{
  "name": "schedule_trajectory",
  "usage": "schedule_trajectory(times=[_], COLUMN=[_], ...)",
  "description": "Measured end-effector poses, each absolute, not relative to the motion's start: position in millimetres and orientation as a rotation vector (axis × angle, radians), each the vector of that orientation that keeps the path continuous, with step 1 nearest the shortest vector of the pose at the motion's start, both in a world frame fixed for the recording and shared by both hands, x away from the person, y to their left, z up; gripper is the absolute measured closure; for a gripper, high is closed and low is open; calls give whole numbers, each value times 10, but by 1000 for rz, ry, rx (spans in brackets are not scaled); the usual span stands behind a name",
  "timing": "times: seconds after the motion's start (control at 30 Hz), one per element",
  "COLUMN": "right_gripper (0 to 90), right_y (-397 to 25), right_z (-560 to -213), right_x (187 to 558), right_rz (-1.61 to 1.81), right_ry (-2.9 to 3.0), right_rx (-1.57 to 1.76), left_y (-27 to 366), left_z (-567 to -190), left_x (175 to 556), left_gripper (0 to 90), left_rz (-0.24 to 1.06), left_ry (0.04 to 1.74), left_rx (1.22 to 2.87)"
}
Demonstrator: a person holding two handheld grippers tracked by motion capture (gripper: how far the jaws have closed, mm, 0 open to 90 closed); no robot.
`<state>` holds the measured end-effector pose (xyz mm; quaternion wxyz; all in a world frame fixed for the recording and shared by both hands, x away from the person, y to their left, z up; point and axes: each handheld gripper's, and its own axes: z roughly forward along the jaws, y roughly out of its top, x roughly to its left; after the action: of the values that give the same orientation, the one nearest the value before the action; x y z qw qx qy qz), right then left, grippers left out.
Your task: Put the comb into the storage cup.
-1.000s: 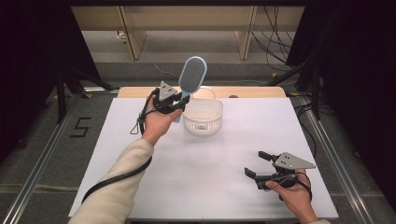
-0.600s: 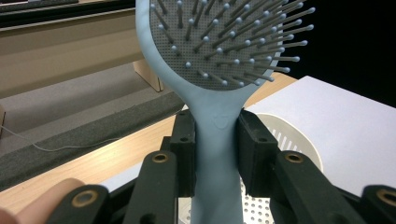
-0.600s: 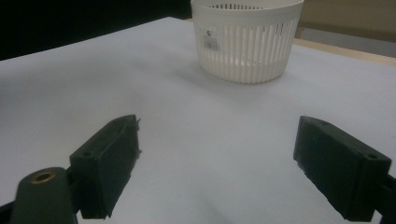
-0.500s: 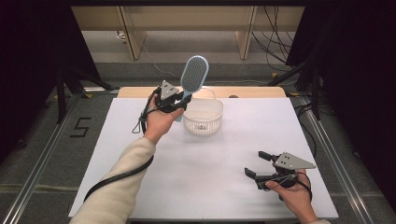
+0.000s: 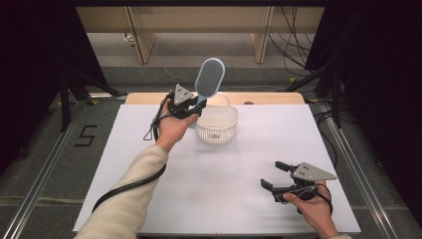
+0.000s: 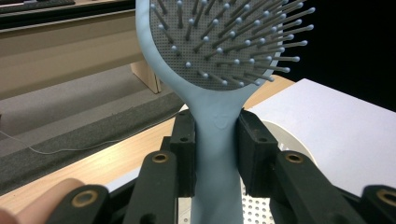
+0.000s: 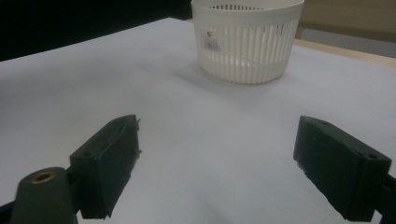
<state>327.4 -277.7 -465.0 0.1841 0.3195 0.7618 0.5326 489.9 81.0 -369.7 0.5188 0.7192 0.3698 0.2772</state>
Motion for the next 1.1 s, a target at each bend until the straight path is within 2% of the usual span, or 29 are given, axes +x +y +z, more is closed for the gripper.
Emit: schedule_trajectory(times=[1.1], right_gripper=[152], right_y=[-2780], right_z=[-4652], right_x=[3275], right_rz=[1507], right_ry=[2148], right_rx=[902], left_y=[665], left_z=[-3612], left_x=[4966], left_gripper=[698], left_rz=[655], left_ry=[860], left_rx=[1726])
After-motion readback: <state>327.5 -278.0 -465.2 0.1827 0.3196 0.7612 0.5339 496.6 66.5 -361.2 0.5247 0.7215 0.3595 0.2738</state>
